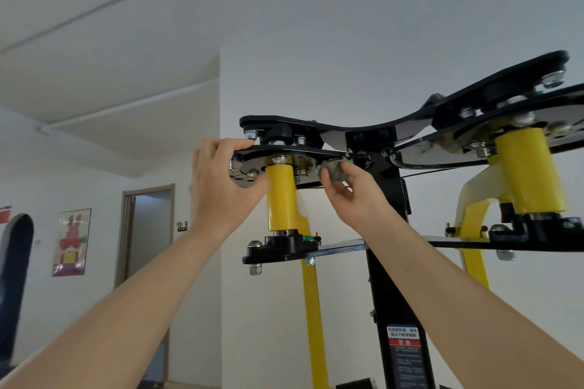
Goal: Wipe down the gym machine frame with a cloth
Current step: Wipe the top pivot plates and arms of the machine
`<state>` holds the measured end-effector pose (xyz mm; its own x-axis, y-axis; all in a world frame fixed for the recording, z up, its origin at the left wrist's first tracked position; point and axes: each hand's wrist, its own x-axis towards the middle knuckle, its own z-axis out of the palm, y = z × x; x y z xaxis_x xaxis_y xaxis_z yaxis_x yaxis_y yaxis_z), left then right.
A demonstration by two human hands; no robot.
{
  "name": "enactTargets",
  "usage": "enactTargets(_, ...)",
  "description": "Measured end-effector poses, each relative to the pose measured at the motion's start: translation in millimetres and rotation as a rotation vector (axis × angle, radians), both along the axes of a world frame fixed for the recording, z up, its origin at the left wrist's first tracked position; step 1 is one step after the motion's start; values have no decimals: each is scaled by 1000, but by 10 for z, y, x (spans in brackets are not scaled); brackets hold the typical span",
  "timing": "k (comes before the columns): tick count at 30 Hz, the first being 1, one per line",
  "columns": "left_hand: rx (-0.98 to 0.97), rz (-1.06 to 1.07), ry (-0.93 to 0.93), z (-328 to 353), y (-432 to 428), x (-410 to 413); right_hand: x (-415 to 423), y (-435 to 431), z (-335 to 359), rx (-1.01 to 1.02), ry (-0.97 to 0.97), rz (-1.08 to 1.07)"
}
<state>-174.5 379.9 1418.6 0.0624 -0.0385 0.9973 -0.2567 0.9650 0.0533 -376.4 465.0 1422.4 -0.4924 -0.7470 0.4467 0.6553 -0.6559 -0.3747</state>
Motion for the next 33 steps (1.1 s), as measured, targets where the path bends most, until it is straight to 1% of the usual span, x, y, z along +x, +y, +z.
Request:
enactTargets(4, -13, 11, -5, -1, -8, 15, 56, -208, 23, 93, 24, 7)
enactTargets(5, -14, 10, -4, 1, -8, 13, 56, -243, 55, 120, -15, 21)
enactTargets(8, -17, 3, 3, -4, -15, -3, 82, -293, 44, 184, 59, -86)
enactTargets(10, -24, 6, 8, -14, -27, -7, 16, -280, 56, 190, 70, -73)
enactTargets(12, -27, 9, 12, -22, -34, -14, -37, -189, 36, 160, 79, -75)
enactTargets(16, -17, 17, 22, -15, -40, -35, -187, 50, 14, 56, 23, -83)
enactTargets(18, -23, 17, 28, -16, -57, -48, -179, 130, 37, 28, 57, -110)
enactTargets(20, -37, 21, 43, -24, -70, -58, -74, 159, 76, 40, 126, -130)
enactTargets(22, -40, 18, 55, -29, -75, -67, 6, 100, 113, 69, 141, -152)
enactTargets(24, -36, 18, 52, -32, -82, -75, 14, 19, 120, 107, 107, -166)
enactTargets(26, -35, 30, 44, -29, -83, -71, -64, -62, 104, 139, 120, -194)
enactTargets(27, -32, 36, 40, -27, -83, -69, -131, -67, 109, 150, 47, -183)
enactTargets(28, -27, 41, 35, -27, -85, -66, -226, -84, 99, 129, -12, -191)
enactTargets(30, -25, 47, 29, -33, -79, -59, -371, -97, 48, 133, 17, -246)
enactTargets(32, -21, 37, 32, -48, -60, -47, -526, -23, 35, 94, -33, -267)
enactTargets(33, -16, 28, 35, -51, -46, -41, -572, 17, 40, 67, -27, -274)
